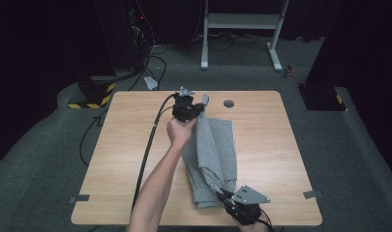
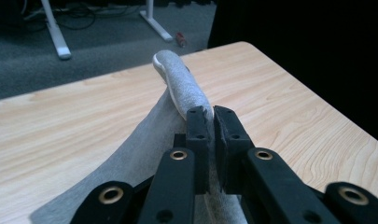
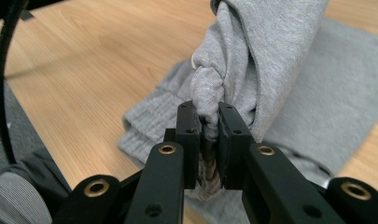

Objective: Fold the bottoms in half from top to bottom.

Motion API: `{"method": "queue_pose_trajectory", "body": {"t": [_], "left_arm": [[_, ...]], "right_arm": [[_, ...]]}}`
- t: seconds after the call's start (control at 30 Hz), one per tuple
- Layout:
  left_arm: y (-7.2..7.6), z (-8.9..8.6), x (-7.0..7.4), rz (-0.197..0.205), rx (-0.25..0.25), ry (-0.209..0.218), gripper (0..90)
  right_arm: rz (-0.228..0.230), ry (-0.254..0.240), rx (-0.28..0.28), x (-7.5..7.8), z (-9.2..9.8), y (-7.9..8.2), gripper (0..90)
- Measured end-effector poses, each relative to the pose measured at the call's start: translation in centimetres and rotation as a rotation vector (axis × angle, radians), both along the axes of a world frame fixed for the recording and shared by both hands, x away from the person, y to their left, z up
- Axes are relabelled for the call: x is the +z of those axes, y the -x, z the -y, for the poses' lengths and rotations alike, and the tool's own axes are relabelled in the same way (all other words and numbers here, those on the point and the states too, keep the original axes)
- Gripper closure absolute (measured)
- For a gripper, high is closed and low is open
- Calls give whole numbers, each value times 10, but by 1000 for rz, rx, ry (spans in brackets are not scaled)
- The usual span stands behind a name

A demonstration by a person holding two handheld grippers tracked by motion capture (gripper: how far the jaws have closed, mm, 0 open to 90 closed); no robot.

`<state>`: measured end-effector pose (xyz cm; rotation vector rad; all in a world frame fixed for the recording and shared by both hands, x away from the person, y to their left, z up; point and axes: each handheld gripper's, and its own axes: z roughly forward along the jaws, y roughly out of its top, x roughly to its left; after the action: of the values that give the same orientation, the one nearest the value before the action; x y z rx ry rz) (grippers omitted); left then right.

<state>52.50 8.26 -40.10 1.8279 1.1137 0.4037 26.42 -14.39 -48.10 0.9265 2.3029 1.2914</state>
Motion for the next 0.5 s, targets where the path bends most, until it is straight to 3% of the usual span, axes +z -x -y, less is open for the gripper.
{"method": "queue_pose_trajectory", "body": {"t": [0.23, 0.5], "left_arm": [[-4, 6, -30, -48, 16, -13, 841], [-5, 6, -49, -75, 17, -20, 791]], "right_arm": [[-42, 27, -16, -10, 10, -1, 794], [-63, 34, -5, -13, 11, -3, 747]]}}
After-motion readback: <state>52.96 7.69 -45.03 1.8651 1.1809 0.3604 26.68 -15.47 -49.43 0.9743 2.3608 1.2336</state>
